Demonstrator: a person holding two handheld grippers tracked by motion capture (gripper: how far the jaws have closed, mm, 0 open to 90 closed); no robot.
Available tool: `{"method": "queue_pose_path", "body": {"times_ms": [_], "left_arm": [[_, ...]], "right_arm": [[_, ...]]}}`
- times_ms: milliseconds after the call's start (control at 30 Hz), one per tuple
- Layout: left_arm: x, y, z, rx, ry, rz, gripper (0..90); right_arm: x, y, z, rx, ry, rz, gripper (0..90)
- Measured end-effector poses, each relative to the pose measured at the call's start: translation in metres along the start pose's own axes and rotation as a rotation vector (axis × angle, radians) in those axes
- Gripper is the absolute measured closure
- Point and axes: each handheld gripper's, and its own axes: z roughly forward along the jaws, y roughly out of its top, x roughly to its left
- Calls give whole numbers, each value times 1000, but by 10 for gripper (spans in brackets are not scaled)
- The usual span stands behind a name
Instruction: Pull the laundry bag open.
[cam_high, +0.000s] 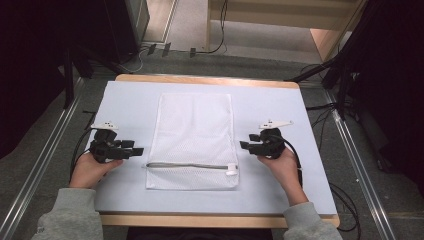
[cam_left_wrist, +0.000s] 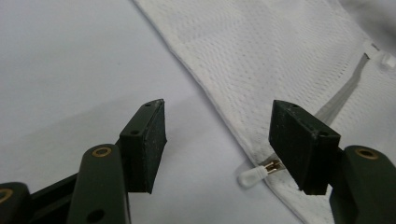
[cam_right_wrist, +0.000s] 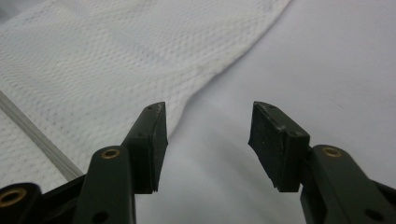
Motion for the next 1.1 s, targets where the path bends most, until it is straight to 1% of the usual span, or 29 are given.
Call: {"method": "queue_pose_path", "body": {"times_ms": [100, 267, 367, 400, 467, 500, 533, 567, 667, 733, 867, 967, 1033, 1100], "left_arm": [[3, 1, 2, 1, 8, -8, 368], [7, 4, 5, 5, 45, -16, 358], [11, 6, 6, -3, 59, -17, 350], [12, 6, 7, -7, 63, -22, 344], [14, 8, 8, -15, 75, -21, 339], [14, 8, 9, -21, 81, -21, 330], [15, 9, 9, -22, 80, -19, 324], [15, 9, 10, -26, 78, -24, 318], [15, 10, 11, -22, 86, -13, 310], [16, 10, 12, -20, 89, -16, 308], [17, 9, 12, -7, 91, -20, 304], [17, 9, 13, -9, 90, -27, 292], [18, 8, 14, -11, 101, -23, 278], [19, 8, 16, -10, 121, -19, 257]], "right_arm": [[-8, -5, -8, -12, -14, 10, 446], [-20, -12, -17, -26, -28, 30, 417], [-28, -16, -20, -35, -41, 49, 398], [-30, -17, -20, -29, -45, 64, 391], [-35, -19, -20, -27, -50, 76, 379], [-36, -21, -19, -24, -50, 90, 375], [-37, -22, -19, -22, -51, 90, 372], [-39, -23, -18, -19, -55, 95, 369], [-40, -25, -18, -12, -62, 103, 363], [-41, -25, -18, -18, -66, 101, 362], [-41, -25, -17, -11, -72, 105, 361], [-41, -26, -16, -7, -70, 95, 358], [-41, -26, -15, -2, -71, 95, 352], [-41, -26, -15, -2, -75, 95, 338]]}}
